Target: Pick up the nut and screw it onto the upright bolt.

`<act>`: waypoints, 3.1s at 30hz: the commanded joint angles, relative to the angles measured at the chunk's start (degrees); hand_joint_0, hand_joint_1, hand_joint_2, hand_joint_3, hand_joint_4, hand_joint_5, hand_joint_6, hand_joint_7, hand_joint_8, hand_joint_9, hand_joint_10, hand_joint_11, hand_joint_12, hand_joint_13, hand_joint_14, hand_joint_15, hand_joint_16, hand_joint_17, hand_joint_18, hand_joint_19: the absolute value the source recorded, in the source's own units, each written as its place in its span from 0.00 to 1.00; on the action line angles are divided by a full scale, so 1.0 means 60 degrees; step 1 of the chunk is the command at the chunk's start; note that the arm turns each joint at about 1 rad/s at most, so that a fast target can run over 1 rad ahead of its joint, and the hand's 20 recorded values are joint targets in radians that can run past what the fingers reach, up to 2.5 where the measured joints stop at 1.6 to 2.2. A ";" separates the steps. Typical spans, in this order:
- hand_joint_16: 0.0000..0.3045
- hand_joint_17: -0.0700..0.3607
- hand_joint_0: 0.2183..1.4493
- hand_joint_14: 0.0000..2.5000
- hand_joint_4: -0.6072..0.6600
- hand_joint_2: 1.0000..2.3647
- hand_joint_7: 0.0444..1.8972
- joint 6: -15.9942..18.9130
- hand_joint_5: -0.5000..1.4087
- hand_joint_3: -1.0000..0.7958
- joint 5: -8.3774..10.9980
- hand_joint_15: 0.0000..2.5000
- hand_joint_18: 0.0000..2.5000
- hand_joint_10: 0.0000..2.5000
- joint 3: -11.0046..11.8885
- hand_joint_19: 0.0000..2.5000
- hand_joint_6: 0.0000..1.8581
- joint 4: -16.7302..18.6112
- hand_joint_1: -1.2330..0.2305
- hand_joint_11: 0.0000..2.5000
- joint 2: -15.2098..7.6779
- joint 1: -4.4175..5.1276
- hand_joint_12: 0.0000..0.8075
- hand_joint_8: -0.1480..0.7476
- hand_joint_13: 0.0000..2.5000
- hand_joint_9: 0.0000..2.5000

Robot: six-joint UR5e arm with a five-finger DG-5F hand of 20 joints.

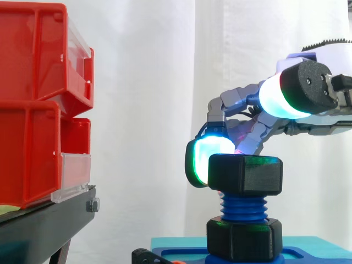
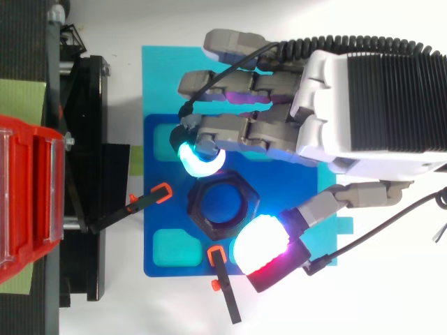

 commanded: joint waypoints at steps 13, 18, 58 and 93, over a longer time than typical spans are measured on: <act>0.10 0.32 0.24 0.00 0.63 0.00 0.44 -0.0527 0.19 0.28 -0.0423 0.00 0.00 0.00 0.0897 0.00 0.27 -0.0759 0.71 0.00 -0.0004 -0.0233 0.34 0.43 0.13 0.29; 0.11 0.34 0.23 0.00 0.60 0.00 0.35 -0.0601 0.17 0.28 -0.0628 0.00 0.00 0.00 0.1204 0.00 0.27 -0.0744 0.72 0.00 -0.0004 -0.0248 0.36 0.41 0.09 0.23; 0.13 0.36 0.22 0.00 0.60 0.00 0.36 -0.0220 0.17 0.28 -0.0555 0.00 0.00 0.00 0.0604 0.00 0.27 -0.0158 0.75 0.00 -0.0355 0.0001 0.38 0.41 0.03 0.16; 0.06 0.26 0.26 0.00 0.57 0.00 0.71 -0.0278 0.28 0.28 -0.0599 0.00 0.06 0.00 0.0604 0.00 0.30 -0.0305 0.66 0.00 -0.0355 -0.0307 0.28 0.45 0.22 0.37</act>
